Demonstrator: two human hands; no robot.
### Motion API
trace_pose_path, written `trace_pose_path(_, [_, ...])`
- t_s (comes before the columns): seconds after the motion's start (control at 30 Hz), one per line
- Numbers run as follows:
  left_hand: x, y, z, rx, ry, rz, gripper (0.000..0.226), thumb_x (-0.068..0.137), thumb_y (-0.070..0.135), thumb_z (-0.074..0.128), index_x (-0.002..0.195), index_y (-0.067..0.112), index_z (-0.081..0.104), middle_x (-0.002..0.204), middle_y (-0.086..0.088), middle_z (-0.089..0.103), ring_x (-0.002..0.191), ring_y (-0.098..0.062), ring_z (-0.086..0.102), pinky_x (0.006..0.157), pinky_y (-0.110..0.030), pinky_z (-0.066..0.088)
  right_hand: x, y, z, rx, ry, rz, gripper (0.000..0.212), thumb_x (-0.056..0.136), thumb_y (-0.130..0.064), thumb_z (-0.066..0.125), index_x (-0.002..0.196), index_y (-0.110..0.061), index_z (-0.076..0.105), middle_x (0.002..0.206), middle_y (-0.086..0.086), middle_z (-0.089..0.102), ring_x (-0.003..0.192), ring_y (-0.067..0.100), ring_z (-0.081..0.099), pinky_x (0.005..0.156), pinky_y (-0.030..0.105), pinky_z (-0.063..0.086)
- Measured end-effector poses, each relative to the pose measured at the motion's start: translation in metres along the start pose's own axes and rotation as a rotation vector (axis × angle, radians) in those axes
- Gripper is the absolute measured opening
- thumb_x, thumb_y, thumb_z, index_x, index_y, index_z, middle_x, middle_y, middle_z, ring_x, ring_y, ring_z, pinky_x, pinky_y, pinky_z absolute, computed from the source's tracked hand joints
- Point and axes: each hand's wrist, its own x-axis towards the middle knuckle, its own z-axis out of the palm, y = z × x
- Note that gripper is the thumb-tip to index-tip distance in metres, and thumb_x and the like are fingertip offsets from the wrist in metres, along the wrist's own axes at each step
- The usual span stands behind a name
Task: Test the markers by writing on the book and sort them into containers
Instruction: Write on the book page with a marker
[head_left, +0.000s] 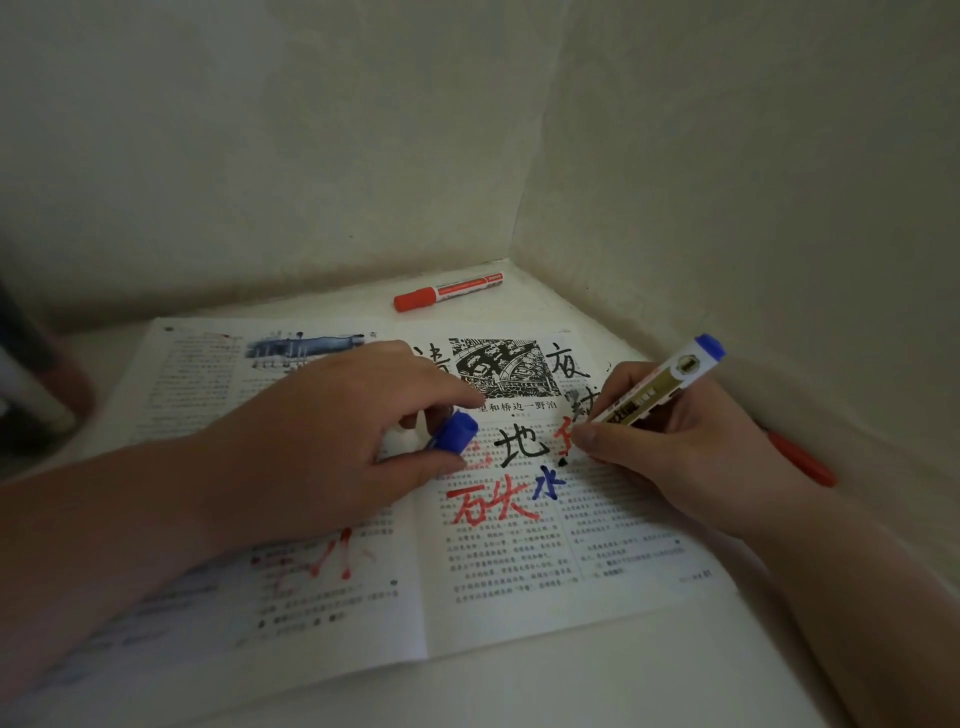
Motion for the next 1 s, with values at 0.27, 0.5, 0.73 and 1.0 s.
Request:
trace_pose_path(0.27, [0.0018, -0.0010, 0.0006, -0.029, 0.021, 0.035, 0.035, 0.089, 0.055, 0.056, 0.114, 0.034, 0.066, 0.100, 0.027, 0.061, 0.093, 0.009, 0.049, 0.082, -0.015, 0.040, -0.0006, -0.0022, -0.0009, 0.012, 0.019, -0.037, 0.015, 0.069, -0.023, 0.077, 0.067, -0.017, 0.064, 0.057, -0.003, 0.064, 0.056, 0.011, 0.055, 0.057, 0.026, 0.040])
trace_pose_path(0.5, [-0.0004, -0.0008, 0.0011, -0.037, 0.038, -0.001, 0.033, 0.084, 0.059, 0.058, 0.105, 0.035, 0.066, 0.092, 0.025, 0.059, 0.089, 0.003, 0.053, 0.077, -0.017, 0.043, -0.0006, 0.0000, 0.0014, 0.001, 0.032, -0.080, 0.031, 0.066, -0.037, 0.081, 0.072, -0.013, 0.063, 0.064, 0.017, 0.064, 0.060, 0.031, 0.053, 0.062, 0.038, 0.042])
trace_pose_path(0.73, [-0.0024, 0.0031, -0.0008, -0.046, 0.052, -0.025, 0.033, 0.080, 0.064, 0.056, 0.099, 0.037, 0.060, 0.088, 0.021, 0.057, 0.084, 0.000, 0.054, 0.072, -0.021, 0.048, -0.0016, -0.0031, 0.0033, 0.029, 0.089, -0.119, 0.021, 0.069, -0.022, 0.079, 0.070, -0.010, 0.063, 0.067, 0.021, 0.065, 0.062, 0.040, 0.058, 0.063, 0.043, 0.045])
trace_pose_path(1.0, [-0.0014, 0.0016, 0.0007, -0.029, 0.047, 0.014, 0.029, 0.084, 0.059, 0.058, 0.102, 0.037, 0.061, 0.090, 0.025, 0.056, 0.086, 0.002, 0.052, 0.076, -0.020, 0.046, 0.0008, 0.0015, 0.0010, -0.013, 0.032, -0.074, 0.024, 0.071, -0.027, 0.082, 0.071, -0.013, 0.064, 0.065, 0.019, 0.065, 0.060, 0.025, 0.056, 0.058, 0.032, 0.043])
